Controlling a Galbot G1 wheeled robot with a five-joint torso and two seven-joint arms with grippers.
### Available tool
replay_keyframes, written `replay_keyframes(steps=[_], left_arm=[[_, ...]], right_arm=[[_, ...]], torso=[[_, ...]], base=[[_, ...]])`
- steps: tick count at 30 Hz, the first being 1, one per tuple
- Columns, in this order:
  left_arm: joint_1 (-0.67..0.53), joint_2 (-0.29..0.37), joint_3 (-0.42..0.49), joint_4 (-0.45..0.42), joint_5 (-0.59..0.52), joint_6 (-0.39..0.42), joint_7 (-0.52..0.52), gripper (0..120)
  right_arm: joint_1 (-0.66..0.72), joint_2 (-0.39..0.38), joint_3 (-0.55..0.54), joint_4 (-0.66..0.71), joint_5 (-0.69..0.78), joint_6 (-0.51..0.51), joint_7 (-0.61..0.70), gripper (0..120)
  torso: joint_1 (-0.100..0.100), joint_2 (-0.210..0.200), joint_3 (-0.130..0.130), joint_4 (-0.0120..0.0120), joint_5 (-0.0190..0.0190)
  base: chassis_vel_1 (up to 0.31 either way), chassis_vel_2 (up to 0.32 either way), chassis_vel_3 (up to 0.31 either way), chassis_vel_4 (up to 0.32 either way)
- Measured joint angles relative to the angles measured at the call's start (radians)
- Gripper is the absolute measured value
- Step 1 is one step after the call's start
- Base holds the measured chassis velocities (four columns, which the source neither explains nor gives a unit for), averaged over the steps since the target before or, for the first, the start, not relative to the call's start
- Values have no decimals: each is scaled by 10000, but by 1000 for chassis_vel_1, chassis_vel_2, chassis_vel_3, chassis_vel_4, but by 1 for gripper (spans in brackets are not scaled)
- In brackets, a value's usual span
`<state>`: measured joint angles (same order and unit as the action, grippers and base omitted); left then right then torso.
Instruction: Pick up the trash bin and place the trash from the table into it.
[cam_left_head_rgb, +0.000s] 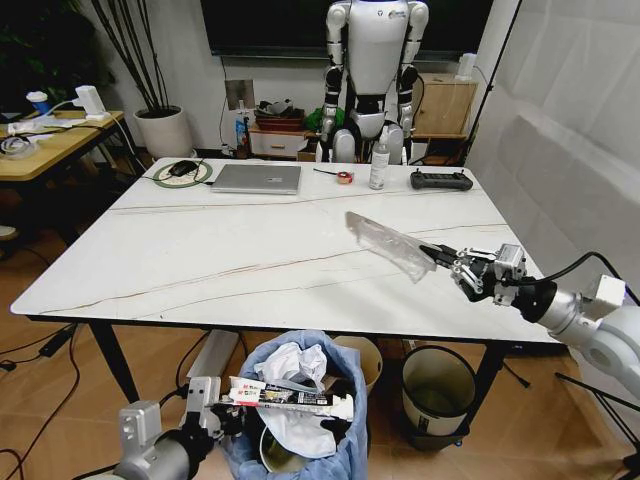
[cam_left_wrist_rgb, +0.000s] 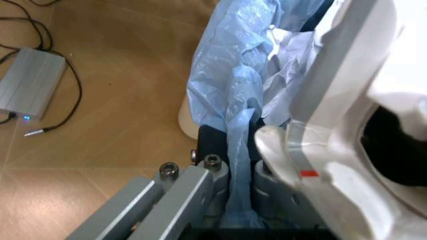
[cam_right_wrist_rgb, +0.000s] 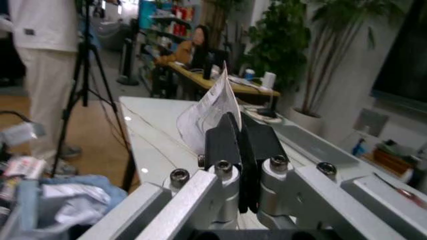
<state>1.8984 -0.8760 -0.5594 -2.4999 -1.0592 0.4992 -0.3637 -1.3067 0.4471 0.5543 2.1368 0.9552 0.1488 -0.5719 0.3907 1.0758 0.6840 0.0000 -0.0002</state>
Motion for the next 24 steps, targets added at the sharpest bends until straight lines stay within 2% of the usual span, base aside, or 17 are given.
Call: replay_keyframes(steps=[5,15,18,24], left_arm=[[12,-87,-4,0,60,-32,6,0],[8,-82,-57,0,-90,-35,14,0],[7,-40,-96,0,-119,-35,14,0],[6,-40,-109,0,-135,-32,15,0]], right_arm=[[12,-318,-162,833,312,-52,-194,0],[-517,-327,-4,1796,-825,271,-496,0],[-950,-401,-76,2052,-567,208,-431,0],[-1531,-537,-882,2325,439,-326,159,0]], torso=[[0,0,0,0,-1],[0,0,0,0,1],[0,0,0,-2,2],[0,0,0,-1,2]], base=[[0,0,0,0],[0,0,0,0],[0,0,0,0],[0,0,0,0]])
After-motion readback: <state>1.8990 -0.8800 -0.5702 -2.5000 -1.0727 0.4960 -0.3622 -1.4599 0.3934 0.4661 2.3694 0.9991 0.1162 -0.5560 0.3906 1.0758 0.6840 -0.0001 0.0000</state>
